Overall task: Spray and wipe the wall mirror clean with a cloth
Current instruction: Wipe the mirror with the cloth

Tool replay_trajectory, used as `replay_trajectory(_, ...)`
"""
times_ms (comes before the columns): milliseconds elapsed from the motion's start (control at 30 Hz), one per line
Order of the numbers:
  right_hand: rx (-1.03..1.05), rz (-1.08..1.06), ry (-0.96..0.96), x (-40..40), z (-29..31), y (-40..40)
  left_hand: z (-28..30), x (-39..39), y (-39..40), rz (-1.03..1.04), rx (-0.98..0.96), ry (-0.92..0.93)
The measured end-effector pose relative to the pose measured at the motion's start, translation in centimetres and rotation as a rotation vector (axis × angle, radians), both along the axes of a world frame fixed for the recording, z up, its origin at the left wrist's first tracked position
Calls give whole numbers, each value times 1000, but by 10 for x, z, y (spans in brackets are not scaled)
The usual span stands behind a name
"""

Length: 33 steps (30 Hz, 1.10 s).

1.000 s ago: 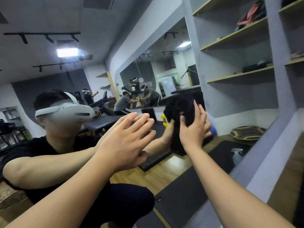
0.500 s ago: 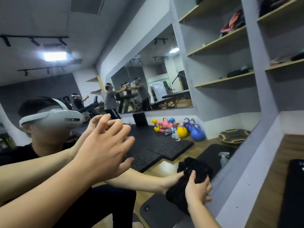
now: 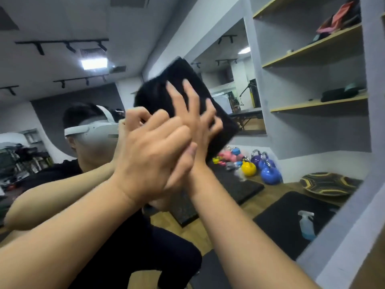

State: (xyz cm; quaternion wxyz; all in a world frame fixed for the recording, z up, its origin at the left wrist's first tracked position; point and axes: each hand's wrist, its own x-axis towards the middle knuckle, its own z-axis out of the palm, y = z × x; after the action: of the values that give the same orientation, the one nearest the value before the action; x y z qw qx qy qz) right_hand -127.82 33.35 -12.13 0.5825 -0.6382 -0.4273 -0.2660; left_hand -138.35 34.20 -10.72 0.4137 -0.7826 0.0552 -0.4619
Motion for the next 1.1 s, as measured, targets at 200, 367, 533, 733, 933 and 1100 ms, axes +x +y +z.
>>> replay_trajectory(200,114,-40,134,26,-64,8,-34,-13,13,201,135,-34)
replay_trajectory(367,76,-168,598,61,-256,10,-61,-2,14,293,188,138)
replay_trajectory(533,280,-182,989,74,-356,41,-67,3,30,298,141,243)
replay_trajectory(733,233,-184,855,65,-290,25,-76,4,46,326,117,194)
replay_trajectory(933,239,-166,590,74,-112,28,-76,4,44,300,128,174)
replay_trajectory(1100,289,-182,175,63,14,23,-75,6,47,290,161,186)
